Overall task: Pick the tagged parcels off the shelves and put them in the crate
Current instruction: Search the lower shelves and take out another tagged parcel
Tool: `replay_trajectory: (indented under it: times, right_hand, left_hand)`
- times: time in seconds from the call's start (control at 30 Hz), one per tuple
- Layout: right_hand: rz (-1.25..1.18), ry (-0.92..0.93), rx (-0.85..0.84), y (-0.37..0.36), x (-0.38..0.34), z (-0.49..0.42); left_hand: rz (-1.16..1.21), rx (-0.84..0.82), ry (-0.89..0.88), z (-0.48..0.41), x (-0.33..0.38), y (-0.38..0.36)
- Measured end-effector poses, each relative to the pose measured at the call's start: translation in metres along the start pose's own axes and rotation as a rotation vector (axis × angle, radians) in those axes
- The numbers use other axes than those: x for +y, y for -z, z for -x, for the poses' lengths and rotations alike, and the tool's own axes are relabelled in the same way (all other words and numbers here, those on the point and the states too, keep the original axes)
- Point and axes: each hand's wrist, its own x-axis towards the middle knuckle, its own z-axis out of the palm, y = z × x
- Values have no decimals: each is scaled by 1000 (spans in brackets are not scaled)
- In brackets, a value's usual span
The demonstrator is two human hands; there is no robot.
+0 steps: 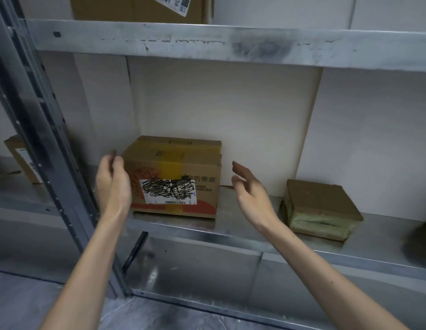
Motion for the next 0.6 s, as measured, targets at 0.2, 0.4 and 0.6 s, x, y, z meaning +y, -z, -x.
replay_trajectory:
  times: [0.2, 0.4, 0.6]
  right_hand:
    - [427, 176, 75, 59, -7, 2]
    - [671, 183, 123, 118, -1, 8]
    - [696, 91, 201, 175, 28, 20]
  left_hand:
    - [-363, -145, -576, 41, 32, -30]
    - [-392, -303, -806, 83, 55, -84]
    - [-201, -559, -682, 134, 77, -140]
